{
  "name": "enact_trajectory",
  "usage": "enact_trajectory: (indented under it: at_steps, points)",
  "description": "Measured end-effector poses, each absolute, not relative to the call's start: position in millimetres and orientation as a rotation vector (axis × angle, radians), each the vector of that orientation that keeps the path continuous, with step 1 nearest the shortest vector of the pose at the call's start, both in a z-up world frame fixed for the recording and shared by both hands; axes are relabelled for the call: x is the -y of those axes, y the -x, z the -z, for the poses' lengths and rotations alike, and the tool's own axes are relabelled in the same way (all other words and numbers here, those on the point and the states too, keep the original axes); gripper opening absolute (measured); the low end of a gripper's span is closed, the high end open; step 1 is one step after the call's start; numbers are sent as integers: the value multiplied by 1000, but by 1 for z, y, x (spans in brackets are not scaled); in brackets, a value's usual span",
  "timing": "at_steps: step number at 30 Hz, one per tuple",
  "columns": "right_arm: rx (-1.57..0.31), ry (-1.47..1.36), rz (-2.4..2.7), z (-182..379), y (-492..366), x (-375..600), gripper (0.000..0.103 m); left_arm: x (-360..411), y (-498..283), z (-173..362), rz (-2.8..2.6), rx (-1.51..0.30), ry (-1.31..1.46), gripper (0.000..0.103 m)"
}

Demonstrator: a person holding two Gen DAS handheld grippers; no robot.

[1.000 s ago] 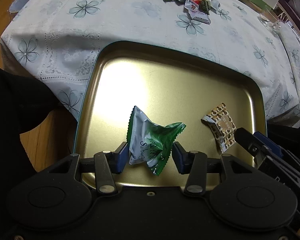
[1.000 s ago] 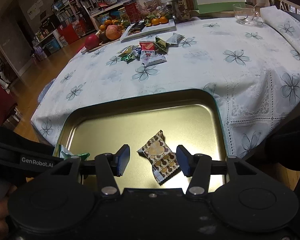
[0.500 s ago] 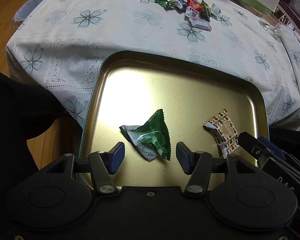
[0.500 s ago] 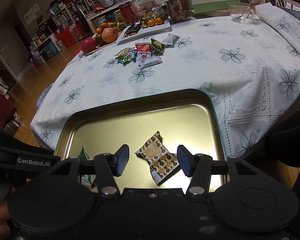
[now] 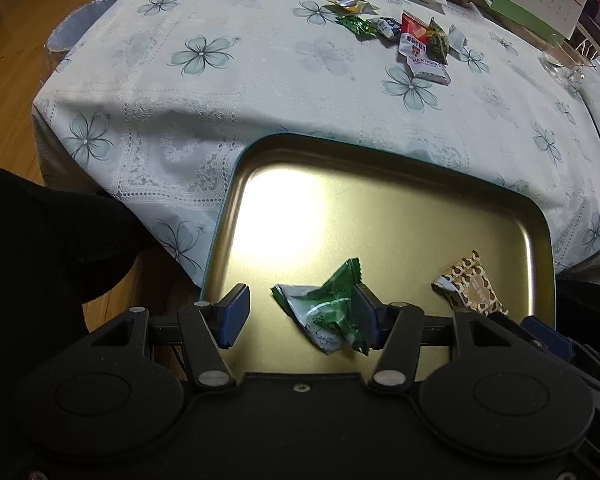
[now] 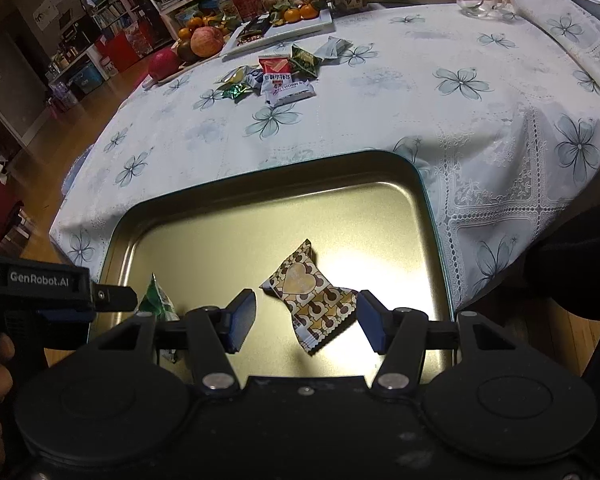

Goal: Organize snacks
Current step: 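Lift both tools away from the tray toward the snack pile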

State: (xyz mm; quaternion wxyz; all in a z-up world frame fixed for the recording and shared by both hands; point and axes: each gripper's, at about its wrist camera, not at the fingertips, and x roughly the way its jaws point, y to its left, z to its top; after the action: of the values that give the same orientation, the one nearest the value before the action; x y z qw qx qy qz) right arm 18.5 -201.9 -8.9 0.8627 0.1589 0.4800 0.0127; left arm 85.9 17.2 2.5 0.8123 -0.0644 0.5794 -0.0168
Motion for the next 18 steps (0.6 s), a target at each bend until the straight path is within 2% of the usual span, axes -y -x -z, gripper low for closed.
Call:
enact_trajectory:
  at_steps: [9, 18]
  points:
    - [-1076, -298, -61, -5, -53, 205, 63, -18, -121, -5, 44, -1207, 83, 60]
    - [-1076, -295, -55, -24, -125, 224, 64, -20, -180, -14, 44, -1206, 101, 60]
